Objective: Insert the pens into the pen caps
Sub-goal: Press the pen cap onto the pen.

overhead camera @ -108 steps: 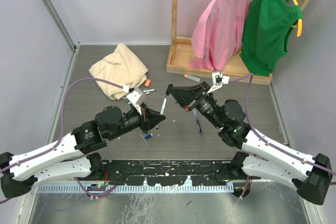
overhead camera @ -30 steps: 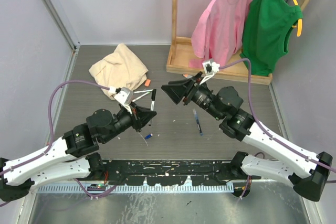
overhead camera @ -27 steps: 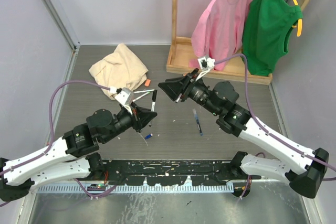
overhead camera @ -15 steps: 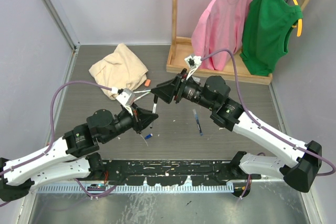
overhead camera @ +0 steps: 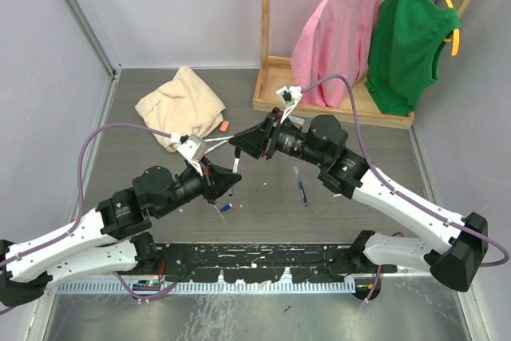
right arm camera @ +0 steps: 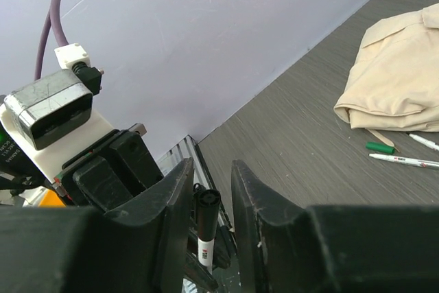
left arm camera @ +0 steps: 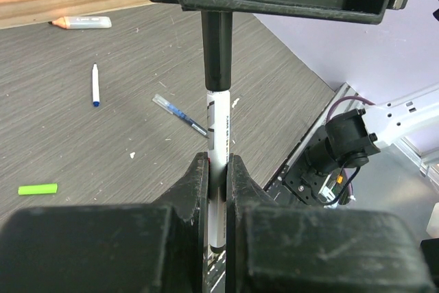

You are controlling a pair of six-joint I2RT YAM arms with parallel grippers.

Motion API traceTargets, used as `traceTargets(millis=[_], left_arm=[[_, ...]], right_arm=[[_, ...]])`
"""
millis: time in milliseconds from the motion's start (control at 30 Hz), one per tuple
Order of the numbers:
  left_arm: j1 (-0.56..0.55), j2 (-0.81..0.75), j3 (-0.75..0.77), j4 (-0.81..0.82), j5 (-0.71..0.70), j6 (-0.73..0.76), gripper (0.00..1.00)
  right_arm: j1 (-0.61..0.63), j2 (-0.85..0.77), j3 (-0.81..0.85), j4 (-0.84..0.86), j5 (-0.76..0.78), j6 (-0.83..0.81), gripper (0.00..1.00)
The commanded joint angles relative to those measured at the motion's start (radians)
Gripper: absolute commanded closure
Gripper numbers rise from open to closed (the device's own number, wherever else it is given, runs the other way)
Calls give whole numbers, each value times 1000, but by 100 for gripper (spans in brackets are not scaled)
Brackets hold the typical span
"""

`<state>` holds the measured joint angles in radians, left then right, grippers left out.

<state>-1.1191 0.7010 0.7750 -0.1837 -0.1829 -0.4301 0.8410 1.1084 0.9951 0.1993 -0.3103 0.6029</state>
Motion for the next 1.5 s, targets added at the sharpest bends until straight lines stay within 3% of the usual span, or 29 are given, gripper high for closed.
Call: traceTargets(millis=[0, 467, 700, 933, 1467], left_arm=[[2, -4, 13, 64, -2, -1, 100], [2, 9, 62, 84, -26, -12, 100], [2, 22, 132, 72, -61, -9, 100], [2, 50, 227, 104, -40, 9, 100], [2, 38, 308, 196, -73, 72, 100]], right_arm=[[-2, -3, 26, 34, -21, 0, 67], [-2, -28, -58, 41, -43, -14, 82], [-2, -40, -102, 50, -69, -15, 100], [8, -40, -151, 37, -97, -6, 100], [185, -40, -298, 36, 1, 20, 100]])
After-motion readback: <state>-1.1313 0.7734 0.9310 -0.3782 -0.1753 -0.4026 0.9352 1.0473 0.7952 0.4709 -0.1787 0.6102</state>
